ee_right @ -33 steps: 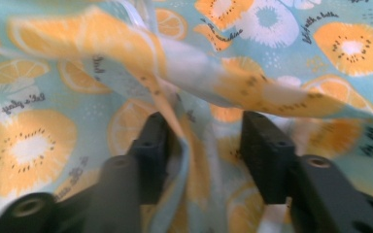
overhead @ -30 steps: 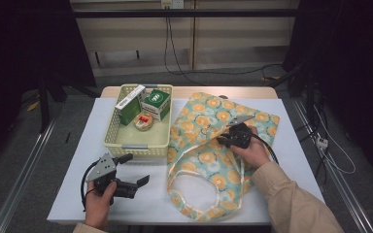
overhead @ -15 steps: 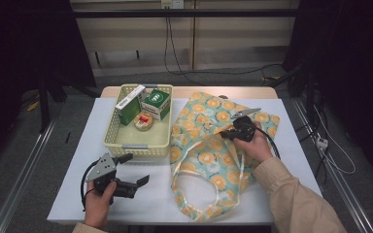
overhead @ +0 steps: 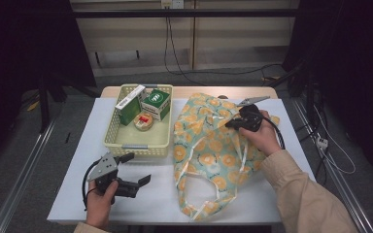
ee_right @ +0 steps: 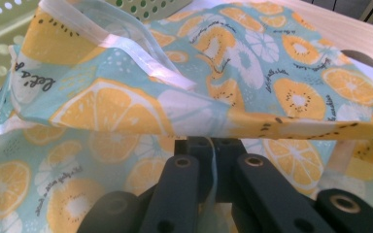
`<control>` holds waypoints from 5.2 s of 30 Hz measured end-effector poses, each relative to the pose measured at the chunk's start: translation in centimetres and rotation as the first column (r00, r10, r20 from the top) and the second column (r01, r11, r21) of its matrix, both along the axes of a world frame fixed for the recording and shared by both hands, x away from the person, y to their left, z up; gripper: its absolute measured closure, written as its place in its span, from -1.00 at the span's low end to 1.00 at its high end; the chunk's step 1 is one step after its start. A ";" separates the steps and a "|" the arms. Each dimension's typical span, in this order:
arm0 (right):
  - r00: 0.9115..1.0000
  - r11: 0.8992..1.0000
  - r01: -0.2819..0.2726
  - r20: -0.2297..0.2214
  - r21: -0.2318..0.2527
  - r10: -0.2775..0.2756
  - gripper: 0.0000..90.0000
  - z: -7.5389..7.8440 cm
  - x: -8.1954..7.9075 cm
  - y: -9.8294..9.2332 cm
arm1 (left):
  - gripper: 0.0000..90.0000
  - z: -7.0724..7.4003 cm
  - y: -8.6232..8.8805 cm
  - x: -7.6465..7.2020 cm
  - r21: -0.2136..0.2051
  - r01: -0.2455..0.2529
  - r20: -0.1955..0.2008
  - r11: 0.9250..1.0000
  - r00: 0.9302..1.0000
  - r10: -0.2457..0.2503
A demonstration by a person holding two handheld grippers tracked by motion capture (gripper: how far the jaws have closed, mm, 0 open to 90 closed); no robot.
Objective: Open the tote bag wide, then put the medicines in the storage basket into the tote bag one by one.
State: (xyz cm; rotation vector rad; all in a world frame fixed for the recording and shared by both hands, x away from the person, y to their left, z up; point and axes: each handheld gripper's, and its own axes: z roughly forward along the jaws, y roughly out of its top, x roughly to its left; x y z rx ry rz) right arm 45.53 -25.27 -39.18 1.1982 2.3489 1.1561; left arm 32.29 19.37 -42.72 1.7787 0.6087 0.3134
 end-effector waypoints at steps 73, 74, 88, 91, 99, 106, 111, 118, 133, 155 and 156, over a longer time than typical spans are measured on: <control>1.000 0.998 0.004 -0.007 -0.063 -0.005 1.00 3.5 -0.9 0.7 | 0.89 0.8 -10.7 4.3 0.147 -0.079 -0.173 0.986 0.979 0.105; 1.000 0.998 0.004 -0.010 -0.060 -0.004 1.00 3.4 -0.9 0.8 | 0.82 1.0 -10.7 4.2 0.136 -0.071 -0.175 0.988 0.980 0.095; 0.999 0.999 -0.009 -0.038 -0.052 0.007 1.00 2.6 -0.6 1.7 | -0.45 5.4 -10.0 4.6 0.078 -0.035 -0.205 0.996 0.978 0.050; 0.999 0.999 -0.007 -0.038 -0.050 0.006 1.00 2.5 -0.5 1.7 | -0.58 6.1 -9.6 5.0 0.087 -0.037 -0.185 0.996 0.981 0.053; 0.999 1.000 0.001 -0.043 -0.029 -0.002 1.00 2.7 -0.5 1.4 | -0.79 6.9 -7.7 7.1 0.109 -0.061 -0.156 0.992 0.985 0.078; 0.999 1.000 0.001 -0.044 -0.030 -0.002 1.00 2.9 -0.5 1.3 | -0.85 7.3 -5.9 9.2 0.122 -0.101 -0.147 0.987 0.982 0.118; 0.999 1.000 -0.001 -0.046 -0.020 0.000 1.00 2.8 -0.5 1.4 | -0.85 7.4 -5.4 10.5 0.115 -0.100 -0.138 0.988 0.984 0.115; 0.999 1.000 -0.007 -0.045 -0.020 0.006 1.00 2.8 -0.5 1.3 | -0.86 7.5 -4.9 12.1 0.135 -0.103 -0.144 0.986 0.982 0.122; 0.999 1.000 -0.007 -0.054 -0.018 0.006 1.00 2.6 -0.5 1.0 | -0.89 6.7 -3.6 15.0 0.179 -0.115 -0.154 0.977 0.978 0.143; 0.998 1.000 -0.004 -0.061 -0.011 0.003 1.00 2.2 -0.2 1.0 | -0.88 3.4 -3.1 19.6 0.298 -0.123 -0.168 0.946 0.969 0.179; 0.998 1.000 -0.003 -0.062 -0.011 0.002 1.00 2.2 -0.2 1.0 | -0.88 3.0 -3.2 19.8 0.308 -0.115 -0.178 0.944 0.968 0.176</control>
